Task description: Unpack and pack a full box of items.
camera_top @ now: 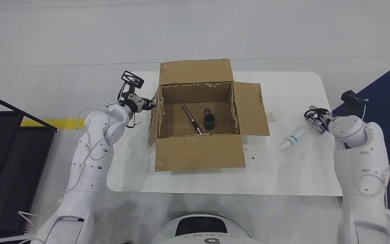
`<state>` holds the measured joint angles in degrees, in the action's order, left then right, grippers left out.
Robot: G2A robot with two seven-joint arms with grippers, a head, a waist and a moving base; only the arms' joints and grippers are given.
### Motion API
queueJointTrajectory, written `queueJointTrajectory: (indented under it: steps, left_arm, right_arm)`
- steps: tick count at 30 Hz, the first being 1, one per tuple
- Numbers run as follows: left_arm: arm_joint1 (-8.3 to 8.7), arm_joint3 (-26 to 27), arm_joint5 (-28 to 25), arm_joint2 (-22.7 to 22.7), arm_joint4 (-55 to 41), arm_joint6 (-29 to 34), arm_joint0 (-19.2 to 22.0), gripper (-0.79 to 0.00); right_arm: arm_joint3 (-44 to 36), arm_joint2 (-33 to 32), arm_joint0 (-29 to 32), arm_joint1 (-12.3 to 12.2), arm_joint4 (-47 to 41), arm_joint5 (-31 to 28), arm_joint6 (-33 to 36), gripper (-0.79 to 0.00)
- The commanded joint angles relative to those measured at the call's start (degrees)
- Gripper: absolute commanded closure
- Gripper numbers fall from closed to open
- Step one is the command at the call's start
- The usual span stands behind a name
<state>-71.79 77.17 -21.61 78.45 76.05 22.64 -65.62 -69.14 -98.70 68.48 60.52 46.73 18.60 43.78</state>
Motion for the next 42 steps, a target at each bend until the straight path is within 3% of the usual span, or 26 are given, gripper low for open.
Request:
queueJointTrajectory:
  steps: [1, 13, 31, 35, 36, 39, 42]
  left_arm:
    - [0.00, 0.00, 0.00, 0.00, 0.00, 0.00, 0.00, -0.785]
    - [0.00, 0.00, 0.00, 0.00, 0.00, 0.00, 0.00, -0.785]
    - [0.00, 0.00, 0.00, 0.00, 0.00, 0.00, 0.00, -0.785]
    - [0.00, 0.00, 0.00, 0.00, 0.00, 0.00, 0.00, -0.785]
    - [0.00, 0.00, 0.00, 0.00, 0.00, 0.00, 0.00, -0.785]
    - [0.00, 0.00, 0.00, 0.00, 0.00, 0.00, 0.00, -0.785]
    - [0.00, 0.00, 0.00, 0.00, 0.00, 0.00, 0.00, -0.785]
  right_arm:
    - [1.42, 0.31, -1.06, -0.07, 0.19, -0.97, 0.45, -0.785]
    - [5.19, 4.64, -5.03, -0.04, 3.03, -4.05, 3.42, -0.785]
    - [10.42, 8.77, -9.62, 0.23, 6.31, -3.07, 5.77, -0.785]
    - [11.68, 9.18, -10.53, 0.23, 6.69, -3.14, 6.12, -0.640]
    - [11.86, 9.25, -10.71, 0.22, 6.74, -3.16, 6.17, -0.545]
    - [12.29, 9.51, -11.05, 0.20, 7.10, -3.11, 6.59, -0.397]
    - [12.61, 9.71, -11.32, 0.20, 7.17, -3.03, 6.96, -0.376]
